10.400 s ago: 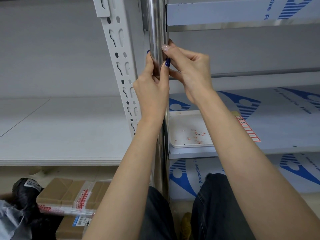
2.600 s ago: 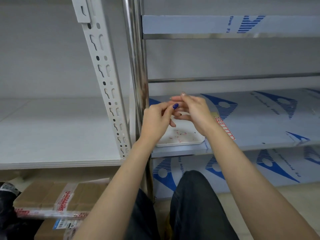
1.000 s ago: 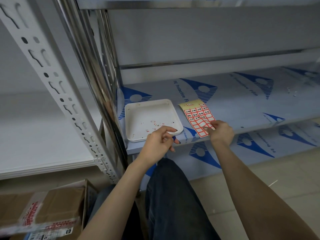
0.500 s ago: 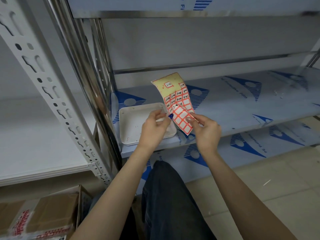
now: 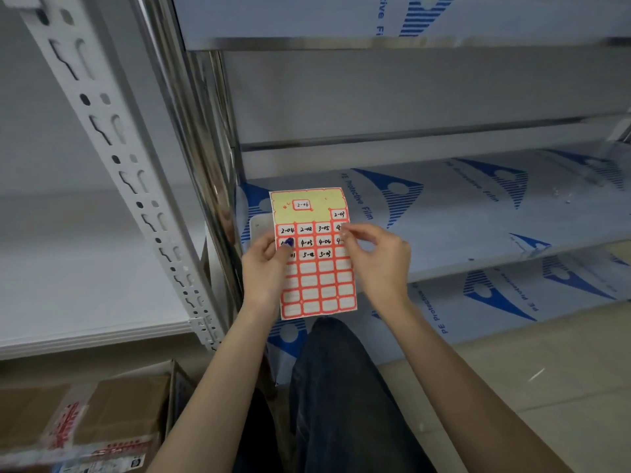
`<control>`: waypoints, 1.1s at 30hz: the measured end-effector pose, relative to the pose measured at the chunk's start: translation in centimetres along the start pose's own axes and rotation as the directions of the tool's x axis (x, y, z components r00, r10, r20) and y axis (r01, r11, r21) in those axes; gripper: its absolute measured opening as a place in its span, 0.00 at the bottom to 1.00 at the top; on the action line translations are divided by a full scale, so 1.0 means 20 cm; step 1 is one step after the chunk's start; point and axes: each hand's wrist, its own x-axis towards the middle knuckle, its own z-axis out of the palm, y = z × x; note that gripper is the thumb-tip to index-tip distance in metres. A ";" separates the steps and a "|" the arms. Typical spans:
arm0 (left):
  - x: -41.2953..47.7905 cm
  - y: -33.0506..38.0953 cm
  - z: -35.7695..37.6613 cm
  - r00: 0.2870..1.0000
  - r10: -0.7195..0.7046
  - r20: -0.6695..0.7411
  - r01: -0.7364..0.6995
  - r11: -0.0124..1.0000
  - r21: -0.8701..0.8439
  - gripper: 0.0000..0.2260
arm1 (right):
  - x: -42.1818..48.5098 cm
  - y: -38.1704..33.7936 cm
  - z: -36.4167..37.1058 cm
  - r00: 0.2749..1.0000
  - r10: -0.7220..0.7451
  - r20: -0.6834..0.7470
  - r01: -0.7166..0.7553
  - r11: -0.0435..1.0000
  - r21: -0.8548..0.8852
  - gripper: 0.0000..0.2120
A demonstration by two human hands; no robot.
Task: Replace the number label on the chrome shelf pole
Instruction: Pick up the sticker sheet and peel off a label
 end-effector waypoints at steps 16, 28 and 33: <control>-0.19 0.03 -0.18 0.997 -0.045 0.065 0.050 0.995 -0.084 0.08 | -0.08 -0.16 -0.10 0.934 0.060 0.352 -0.145 0.965 0.220 0.13; -0.21 0.02 -0.19 1.000 -0.026 -0.009 0.026 0.999 -0.028 0.01 | -0.16 -0.20 -0.05 0.951 -0.107 0.289 0.097 0.994 0.052 0.17; -0.22 0.02 -0.18 0.999 -0.042 -0.027 0.038 0.991 -0.125 0.02 | -0.22 -0.24 -0.01 0.972 -0.168 0.162 0.178 0.983 -0.054 0.17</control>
